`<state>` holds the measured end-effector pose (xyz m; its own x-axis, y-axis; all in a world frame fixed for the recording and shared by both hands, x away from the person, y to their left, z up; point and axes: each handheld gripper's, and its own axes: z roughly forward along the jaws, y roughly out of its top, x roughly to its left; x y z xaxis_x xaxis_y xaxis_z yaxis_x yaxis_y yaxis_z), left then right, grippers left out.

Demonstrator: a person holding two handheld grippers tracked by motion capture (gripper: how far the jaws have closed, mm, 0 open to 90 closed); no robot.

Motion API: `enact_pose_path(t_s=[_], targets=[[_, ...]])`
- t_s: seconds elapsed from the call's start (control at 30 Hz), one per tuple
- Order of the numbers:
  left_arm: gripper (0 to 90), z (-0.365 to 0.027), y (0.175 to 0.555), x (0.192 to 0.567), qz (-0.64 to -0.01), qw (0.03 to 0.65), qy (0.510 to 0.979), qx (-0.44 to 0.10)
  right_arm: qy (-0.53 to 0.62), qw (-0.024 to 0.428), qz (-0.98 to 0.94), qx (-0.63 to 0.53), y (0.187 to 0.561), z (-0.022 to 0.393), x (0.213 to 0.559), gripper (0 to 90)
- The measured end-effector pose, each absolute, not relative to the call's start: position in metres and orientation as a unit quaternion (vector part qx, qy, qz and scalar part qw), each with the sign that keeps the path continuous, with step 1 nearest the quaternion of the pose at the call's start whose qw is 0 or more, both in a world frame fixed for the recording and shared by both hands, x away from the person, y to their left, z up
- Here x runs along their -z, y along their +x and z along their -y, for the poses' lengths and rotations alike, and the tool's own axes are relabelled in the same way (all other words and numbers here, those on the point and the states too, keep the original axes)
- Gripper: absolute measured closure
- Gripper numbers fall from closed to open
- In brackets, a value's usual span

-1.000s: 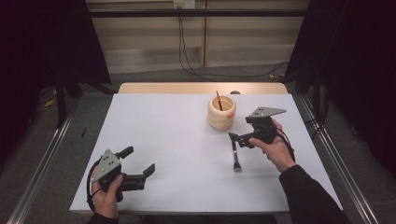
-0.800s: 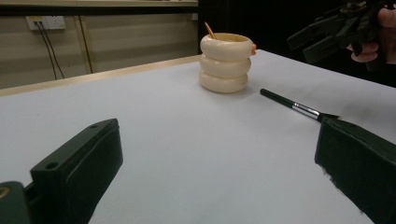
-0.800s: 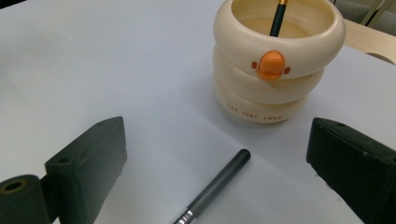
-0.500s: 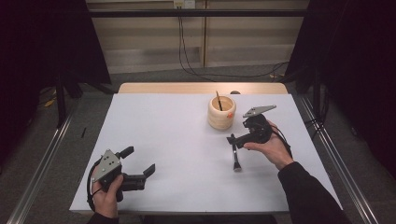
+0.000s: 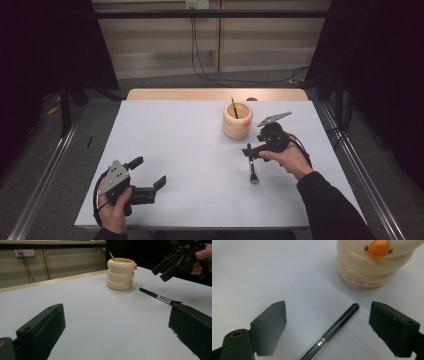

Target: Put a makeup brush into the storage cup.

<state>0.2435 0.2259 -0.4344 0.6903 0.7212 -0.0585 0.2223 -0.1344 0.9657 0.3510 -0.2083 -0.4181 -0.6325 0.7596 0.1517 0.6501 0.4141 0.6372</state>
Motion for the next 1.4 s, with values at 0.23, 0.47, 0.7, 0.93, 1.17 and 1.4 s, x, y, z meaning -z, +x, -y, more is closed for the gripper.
enact_pose_path(t_s=[0.23,0.47,0.7,0.93,1.17,1.4], targets=[[0.7,-0.226,0.244,0.435,-0.324,0.570,0.724,-0.217,0.446,0.037,-0.846,-0.291,0.355,0.206,0.420,19.2],[0.8,-0.225,0.244,0.435,-0.325,0.571,0.723,-0.215,0.447,0.012,-0.859,-0.250,0.359,0.204,0.426,31.4],[0.8,-0.226,0.244,0.435,-0.325,0.570,0.723,-0.216,0.457,-0.011,-0.862,-0.221,0.360,0.201,0.430,42.7],[0.8,-0.226,0.244,0.435,-0.326,0.566,0.725,-0.219,0.463,-0.027,-0.866,-0.189,0.360,0.201,0.437,48.0],[0.8,-0.226,0.244,0.435,-0.327,0.566,0.725,-0.216,0.465,-0.031,-0.867,-0.175,0.360,0.197,0.442,51.6],[0.8,-0.225,0.245,0.436,-0.324,0.568,0.726,-0.214,0.467,-0.030,-0.869,-0.161,0.359,0.194,0.446,54.1]])
